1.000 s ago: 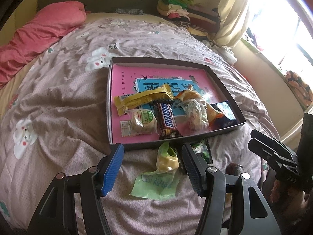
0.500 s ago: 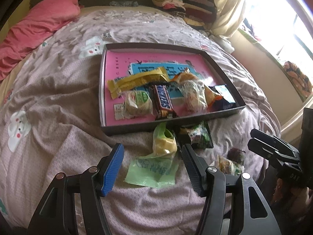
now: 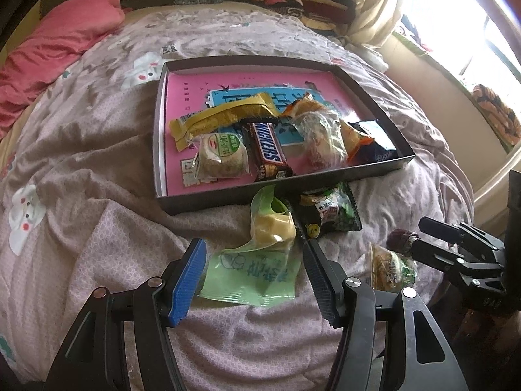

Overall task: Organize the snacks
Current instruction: 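Close the right gripper on the small dark cake while the left gripper grasps the green-yellow bag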

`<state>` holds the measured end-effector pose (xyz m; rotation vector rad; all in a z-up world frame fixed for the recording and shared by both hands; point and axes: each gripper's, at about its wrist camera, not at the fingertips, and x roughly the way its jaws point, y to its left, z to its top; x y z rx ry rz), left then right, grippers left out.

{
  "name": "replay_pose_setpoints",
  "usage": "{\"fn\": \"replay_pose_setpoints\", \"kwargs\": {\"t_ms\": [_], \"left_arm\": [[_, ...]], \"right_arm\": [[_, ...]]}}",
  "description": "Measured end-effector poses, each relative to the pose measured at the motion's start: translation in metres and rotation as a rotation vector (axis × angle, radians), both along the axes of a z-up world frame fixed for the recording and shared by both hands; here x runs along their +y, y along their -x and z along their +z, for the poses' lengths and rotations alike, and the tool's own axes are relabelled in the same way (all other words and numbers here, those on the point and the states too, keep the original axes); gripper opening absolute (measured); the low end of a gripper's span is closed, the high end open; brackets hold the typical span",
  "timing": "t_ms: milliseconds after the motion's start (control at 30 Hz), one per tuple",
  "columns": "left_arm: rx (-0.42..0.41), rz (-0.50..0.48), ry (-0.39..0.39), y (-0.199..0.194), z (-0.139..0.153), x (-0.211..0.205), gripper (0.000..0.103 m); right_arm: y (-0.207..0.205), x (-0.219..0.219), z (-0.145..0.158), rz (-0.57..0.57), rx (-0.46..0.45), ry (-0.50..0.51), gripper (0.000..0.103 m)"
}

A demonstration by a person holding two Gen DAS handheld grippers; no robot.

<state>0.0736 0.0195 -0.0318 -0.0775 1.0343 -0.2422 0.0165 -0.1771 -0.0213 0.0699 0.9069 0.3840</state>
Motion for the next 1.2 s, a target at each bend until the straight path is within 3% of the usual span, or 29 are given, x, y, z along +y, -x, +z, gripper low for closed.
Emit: {"fn": "replay_pose_setpoints", "kwargs": {"t_ms": [100,233,367,567,900,1200], "left_arm": [[0.005,-0.003,0.003,0.000,-0.001,0.000,0.064],[0.001,-0.003,0.009,-0.001,-0.003,-0.001,0.064],[-0.004,-0.002,0.013,-0.002,-0.004,-0.001,0.064],[0.001,0.012,0.025,-0.005,-0.009,0.002,0.064],[0.001,0.016,0.043,-0.015,-0.018,-0.002,0.064],[0.005,-0.002,0.034,-0.024,-0.027,-0.012,0.064]], "right_arm": [[-0.002,-0.001,-0.007,-0.007,0.033,0.014,0.059],[-0.005,-0.003,-0.012,-0.018,0.059,0.017,0.051],[-0.009,-0.007,-0.020,-0.036,0.094,0.014,0.036],[-0.015,-0.013,-0.025,-0.065,0.110,0.009,0.029],[-0.027,0.004,-0.029,-0.019,0.071,0.082,0.028],[-0.037,0.006,-0.029,0.005,0.036,0.056,0.028]]}}
